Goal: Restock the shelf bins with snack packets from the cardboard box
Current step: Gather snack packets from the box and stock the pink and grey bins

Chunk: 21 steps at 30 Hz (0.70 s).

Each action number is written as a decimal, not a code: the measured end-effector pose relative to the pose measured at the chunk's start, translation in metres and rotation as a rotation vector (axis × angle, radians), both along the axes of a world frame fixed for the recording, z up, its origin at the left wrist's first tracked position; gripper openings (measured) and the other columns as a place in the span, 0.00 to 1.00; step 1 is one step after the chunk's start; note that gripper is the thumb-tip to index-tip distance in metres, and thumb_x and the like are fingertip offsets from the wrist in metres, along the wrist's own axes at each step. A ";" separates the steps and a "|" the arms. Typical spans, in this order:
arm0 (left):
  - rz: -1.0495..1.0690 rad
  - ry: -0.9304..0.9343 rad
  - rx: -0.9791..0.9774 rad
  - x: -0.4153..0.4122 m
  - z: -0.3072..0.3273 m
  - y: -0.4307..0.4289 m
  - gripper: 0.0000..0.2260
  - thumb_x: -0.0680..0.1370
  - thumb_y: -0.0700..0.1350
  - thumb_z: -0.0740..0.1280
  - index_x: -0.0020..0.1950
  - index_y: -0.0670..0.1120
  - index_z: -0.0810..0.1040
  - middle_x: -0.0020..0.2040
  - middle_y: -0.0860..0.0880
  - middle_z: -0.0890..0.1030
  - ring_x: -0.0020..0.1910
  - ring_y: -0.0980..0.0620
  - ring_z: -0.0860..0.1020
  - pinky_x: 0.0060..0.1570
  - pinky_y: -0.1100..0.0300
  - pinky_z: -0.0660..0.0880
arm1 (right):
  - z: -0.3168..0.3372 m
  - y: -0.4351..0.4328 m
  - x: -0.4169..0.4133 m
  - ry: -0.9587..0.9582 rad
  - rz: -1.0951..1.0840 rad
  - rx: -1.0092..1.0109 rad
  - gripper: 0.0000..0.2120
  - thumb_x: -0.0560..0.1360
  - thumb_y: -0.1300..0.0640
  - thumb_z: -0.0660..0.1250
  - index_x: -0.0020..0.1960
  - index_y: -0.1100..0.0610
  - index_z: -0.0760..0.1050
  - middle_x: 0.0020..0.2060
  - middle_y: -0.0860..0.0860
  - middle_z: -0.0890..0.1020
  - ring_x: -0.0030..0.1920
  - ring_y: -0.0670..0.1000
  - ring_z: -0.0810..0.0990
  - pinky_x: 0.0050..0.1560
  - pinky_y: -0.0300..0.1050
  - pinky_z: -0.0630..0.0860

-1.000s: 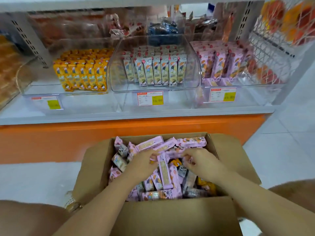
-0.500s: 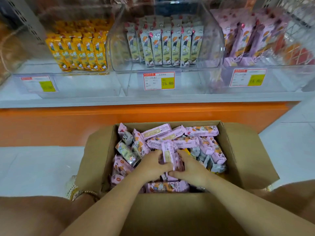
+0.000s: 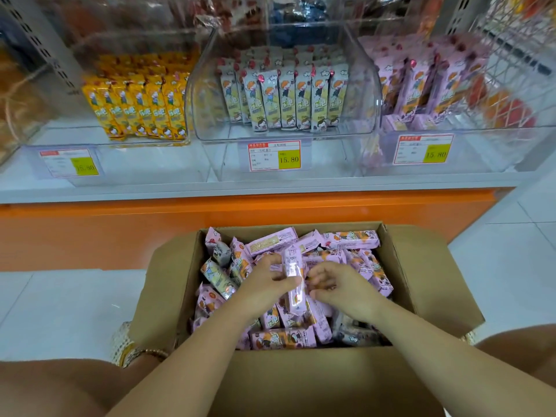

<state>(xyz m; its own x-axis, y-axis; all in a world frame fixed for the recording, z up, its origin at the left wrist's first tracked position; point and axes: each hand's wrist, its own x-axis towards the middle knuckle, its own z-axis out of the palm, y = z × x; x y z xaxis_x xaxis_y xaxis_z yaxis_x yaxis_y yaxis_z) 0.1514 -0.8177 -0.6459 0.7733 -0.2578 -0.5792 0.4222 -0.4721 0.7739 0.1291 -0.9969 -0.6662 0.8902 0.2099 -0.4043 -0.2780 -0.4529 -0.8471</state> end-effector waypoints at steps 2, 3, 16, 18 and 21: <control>-0.047 -0.027 0.028 -0.003 0.000 -0.002 0.23 0.78 0.49 0.67 0.70 0.52 0.62 0.54 0.56 0.75 0.50 0.57 0.76 0.55 0.56 0.70 | -0.004 0.005 -0.004 -0.019 0.106 -0.080 0.12 0.75 0.60 0.69 0.55 0.50 0.70 0.45 0.46 0.74 0.42 0.44 0.74 0.44 0.33 0.71; -0.063 -0.047 0.039 -0.004 0.000 -0.002 0.22 0.79 0.48 0.66 0.70 0.51 0.62 0.50 0.59 0.74 0.47 0.60 0.75 0.52 0.58 0.70 | -0.006 0.006 -0.006 -0.045 0.158 -0.156 0.14 0.75 0.57 0.69 0.58 0.50 0.70 0.47 0.46 0.72 0.43 0.44 0.72 0.43 0.32 0.68; 0.070 0.066 -0.110 -0.002 -0.005 -0.001 0.25 0.79 0.40 0.65 0.74 0.50 0.61 0.57 0.50 0.73 0.46 0.57 0.78 0.43 0.60 0.80 | -0.008 0.013 -0.009 -0.006 0.290 -0.271 0.15 0.77 0.57 0.65 0.59 0.52 0.62 0.33 0.48 0.69 0.30 0.45 0.67 0.29 0.37 0.63; 0.069 0.065 -0.121 -0.003 -0.002 -0.003 0.23 0.80 0.40 0.63 0.73 0.50 0.62 0.57 0.50 0.73 0.44 0.60 0.76 0.38 0.65 0.78 | -0.009 0.013 -0.010 -0.084 0.223 -0.273 0.13 0.77 0.56 0.66 0.55 0.52 0.63 0.31 0.48 0.67 0.28 0.46 0.64 0.29 0.38 0.61; 0.092 0.037 -0.140 0.001 0.008 -0.005 0.19 0.81 0.42 0.62 0.72 0.52 0.65 0.60 0.52 0.74 0.53 0.54 0.75 0.49 0.56 0.77 | -0.007 0.012 -0.008 -0.165 0.141 -0.226 0.12 0.77 0.54 0.66 0.52 0.48 0.63 0.31 0.51 0.67 0.28 0.48 0.63 0.31 0.41 0.61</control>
